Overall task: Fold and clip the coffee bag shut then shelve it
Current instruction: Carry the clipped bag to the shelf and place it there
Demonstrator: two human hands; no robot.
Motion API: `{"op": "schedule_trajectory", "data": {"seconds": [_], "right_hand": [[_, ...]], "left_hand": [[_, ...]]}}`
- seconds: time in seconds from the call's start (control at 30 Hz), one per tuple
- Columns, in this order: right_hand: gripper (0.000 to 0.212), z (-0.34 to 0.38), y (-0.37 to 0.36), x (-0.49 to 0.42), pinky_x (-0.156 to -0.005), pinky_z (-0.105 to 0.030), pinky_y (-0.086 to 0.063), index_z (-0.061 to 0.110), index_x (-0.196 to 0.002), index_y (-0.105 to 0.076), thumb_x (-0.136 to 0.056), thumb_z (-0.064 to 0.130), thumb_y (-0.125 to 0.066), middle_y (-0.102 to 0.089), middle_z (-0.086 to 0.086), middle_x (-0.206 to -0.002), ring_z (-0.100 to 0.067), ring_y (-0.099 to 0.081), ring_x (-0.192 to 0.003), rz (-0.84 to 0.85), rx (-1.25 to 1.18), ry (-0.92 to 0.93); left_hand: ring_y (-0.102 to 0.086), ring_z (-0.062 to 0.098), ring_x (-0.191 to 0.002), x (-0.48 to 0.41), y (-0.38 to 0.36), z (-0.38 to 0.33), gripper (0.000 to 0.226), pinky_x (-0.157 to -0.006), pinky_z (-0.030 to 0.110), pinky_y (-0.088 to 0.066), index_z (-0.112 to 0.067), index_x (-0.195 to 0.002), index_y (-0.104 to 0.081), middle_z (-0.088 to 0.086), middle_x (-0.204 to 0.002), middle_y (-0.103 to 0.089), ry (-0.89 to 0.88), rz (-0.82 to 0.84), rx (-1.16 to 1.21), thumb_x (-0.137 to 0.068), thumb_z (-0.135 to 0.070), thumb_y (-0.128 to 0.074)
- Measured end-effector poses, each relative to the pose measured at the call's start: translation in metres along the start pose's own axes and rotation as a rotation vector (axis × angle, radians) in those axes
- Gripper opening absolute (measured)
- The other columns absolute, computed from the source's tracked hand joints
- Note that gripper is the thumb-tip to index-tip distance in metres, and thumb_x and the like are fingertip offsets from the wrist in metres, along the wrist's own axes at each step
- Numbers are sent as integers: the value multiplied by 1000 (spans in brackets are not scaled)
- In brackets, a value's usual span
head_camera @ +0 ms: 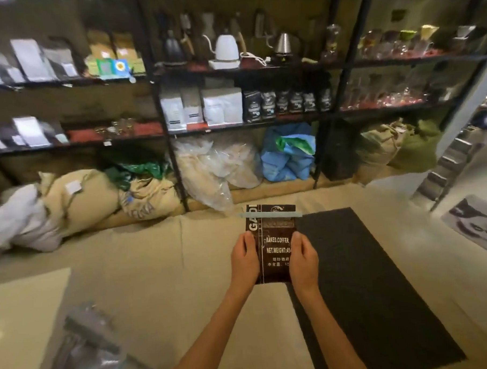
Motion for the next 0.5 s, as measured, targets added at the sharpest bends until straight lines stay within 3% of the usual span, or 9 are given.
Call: {"op": "schedule_trajectory", "data": {"seconds": [0.1,0.27,0.37,0.5], "right_hand": [[26,14,-59,-46,-68,-31,-55,18,-97,-60,-102,35,-41,-67,-6,-94,-18,-68,-86,133,3,24],[30,26,-175,-118,-73,-45,-59,19,-88,-61,-103,35,-40,-69,-9,-89,-25,-69,-85,351,12,37],[30,31,-246,-161,-75,-47,-59,24,-88,-63,-103,35,-39,-71,-7,-88,-23,-69,-84,412,2,64],[31,47,-341,-218,-76,-42,-58,27,-91,-63,-103,39,-37,-71,-4,-91,-21,-70,-89,461,-16,67]], "left_hand": [[-62,9,-73,-51,39,-1,37,-57,13,-49,-2,-98,-58,3,-84,-65,27,-186,8,-104,-30,-34],[-63,7,-71,-129,112,-1,37,-56,13,-49,-2,-96,-58,3,-82,-65,49,-420,25,-104,-30,-35],[-69,20,-82,-188,153,1,37,-64,25,-55,-6,-97,-58,9,-89,-69,50,-484,15,-103,-34,-35],[-70,20,-88,-277,208,-2,36,-66,25,-55,-10,-104,-60,8,-96,-71,45,-530,29,-103,-35,-35]]}}
Point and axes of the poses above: each hand's wrist, its own x-axis away from the middle knuckle, its own y-axis out of the back of the hand, z = x × y, the point moved 7 cm from there along -x, towards the middle knuckle
